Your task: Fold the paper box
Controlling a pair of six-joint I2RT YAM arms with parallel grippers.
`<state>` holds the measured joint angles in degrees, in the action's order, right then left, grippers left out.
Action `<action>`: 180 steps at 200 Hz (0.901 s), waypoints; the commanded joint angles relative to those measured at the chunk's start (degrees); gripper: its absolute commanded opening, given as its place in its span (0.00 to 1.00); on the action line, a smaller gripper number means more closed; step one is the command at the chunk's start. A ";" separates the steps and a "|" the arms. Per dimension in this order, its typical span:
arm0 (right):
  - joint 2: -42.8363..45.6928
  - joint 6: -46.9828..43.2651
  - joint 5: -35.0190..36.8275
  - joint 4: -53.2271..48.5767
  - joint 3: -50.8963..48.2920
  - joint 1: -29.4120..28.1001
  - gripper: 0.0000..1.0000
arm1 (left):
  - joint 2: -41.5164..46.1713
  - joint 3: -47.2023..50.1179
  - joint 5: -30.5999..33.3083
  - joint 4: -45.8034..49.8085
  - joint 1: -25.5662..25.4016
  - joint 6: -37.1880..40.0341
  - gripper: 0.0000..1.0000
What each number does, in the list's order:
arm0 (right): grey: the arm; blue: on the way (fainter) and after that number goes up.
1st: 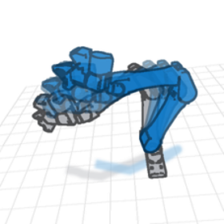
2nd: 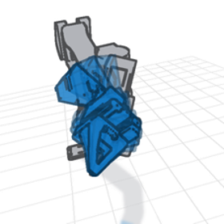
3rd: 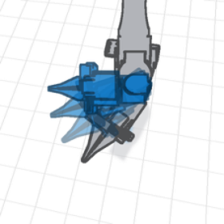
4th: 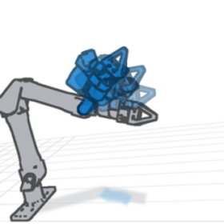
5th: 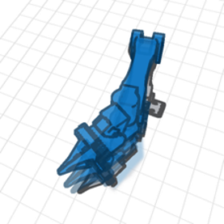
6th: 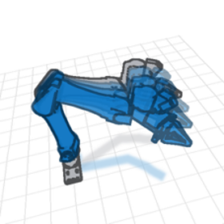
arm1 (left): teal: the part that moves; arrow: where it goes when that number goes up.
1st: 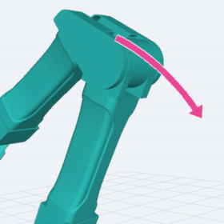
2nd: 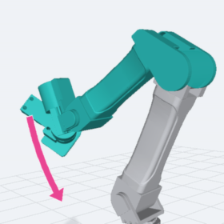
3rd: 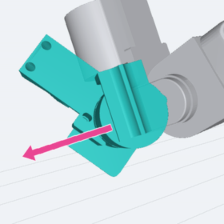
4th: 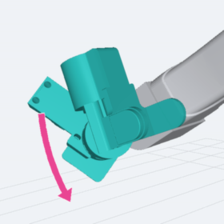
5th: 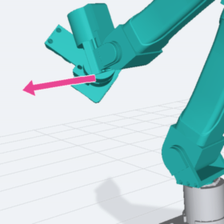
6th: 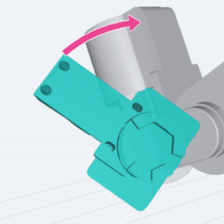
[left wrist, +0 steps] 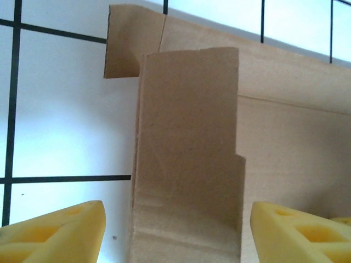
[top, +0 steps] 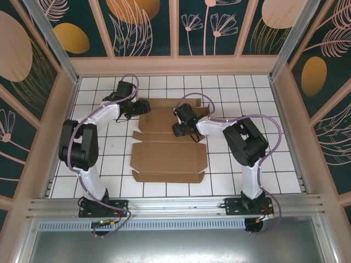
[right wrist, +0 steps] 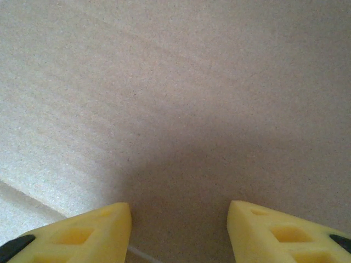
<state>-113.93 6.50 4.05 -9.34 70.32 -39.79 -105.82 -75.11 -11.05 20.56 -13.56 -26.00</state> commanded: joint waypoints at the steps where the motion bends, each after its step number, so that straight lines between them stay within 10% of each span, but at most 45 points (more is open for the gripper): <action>1: -0.87 0.88 -0.32 -4.89 -2.80 0.06 0.50 | -0.77 0.07 3.88 2.60 -0.13 1.95 0.62; 75: -0.92 0.58 0.07 -5.32 -2.47 0.06 0.45 | -3.62 1.28 4.19 2.03 -0.38 2.53 0.27; 180: -1.42 1.02 -0.36 -5.71 -2.28 -0.02 0.45 | 12.79 8.99 5.30 3.54 -1.04 -1.08 0.61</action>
<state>-113.71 6.48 4.32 -9.17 70.02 -39.79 -100.12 -71.44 -4.64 22.92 -14.13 -25.85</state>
